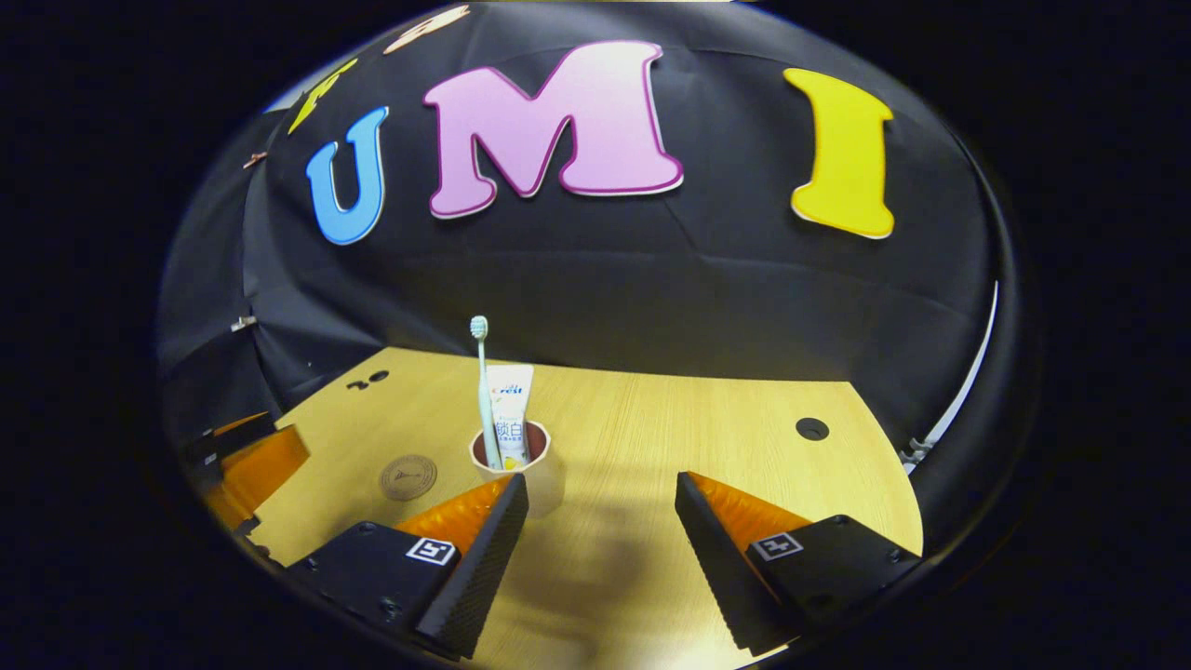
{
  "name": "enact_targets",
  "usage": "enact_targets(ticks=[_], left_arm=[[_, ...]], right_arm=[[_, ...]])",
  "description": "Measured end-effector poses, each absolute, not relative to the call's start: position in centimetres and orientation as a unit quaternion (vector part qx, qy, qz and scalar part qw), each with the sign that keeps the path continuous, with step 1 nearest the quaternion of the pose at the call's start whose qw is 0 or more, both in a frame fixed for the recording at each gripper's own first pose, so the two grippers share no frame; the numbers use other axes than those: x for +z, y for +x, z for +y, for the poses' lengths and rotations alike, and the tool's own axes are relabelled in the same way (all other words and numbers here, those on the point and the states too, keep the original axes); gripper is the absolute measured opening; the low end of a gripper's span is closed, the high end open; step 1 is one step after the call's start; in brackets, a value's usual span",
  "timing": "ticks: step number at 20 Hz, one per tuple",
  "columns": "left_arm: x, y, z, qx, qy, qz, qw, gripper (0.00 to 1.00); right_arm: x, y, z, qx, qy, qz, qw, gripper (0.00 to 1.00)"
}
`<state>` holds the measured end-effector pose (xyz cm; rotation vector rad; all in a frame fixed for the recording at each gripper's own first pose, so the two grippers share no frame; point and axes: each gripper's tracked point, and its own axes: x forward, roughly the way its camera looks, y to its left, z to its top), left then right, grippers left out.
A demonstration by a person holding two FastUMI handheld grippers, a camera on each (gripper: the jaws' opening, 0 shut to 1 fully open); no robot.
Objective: Put the toothbrush and toothpaste on the desktop into the cup, then pick up the cup and place it on the coaster on the desktop.
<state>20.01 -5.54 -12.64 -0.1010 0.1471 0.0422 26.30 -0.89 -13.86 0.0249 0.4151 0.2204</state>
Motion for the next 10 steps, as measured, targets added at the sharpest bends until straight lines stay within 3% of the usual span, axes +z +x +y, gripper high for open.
enact_targets(ticks=[10], left_arm=[[-15.3, 9.3, 2.5, 0.096, -0.098, 0.126, 0.982, 0.98]], right_arm=[[-15.4, 30.1, 7.9, 0.191, -0.042, 0.366, 0.910, 0.98]])
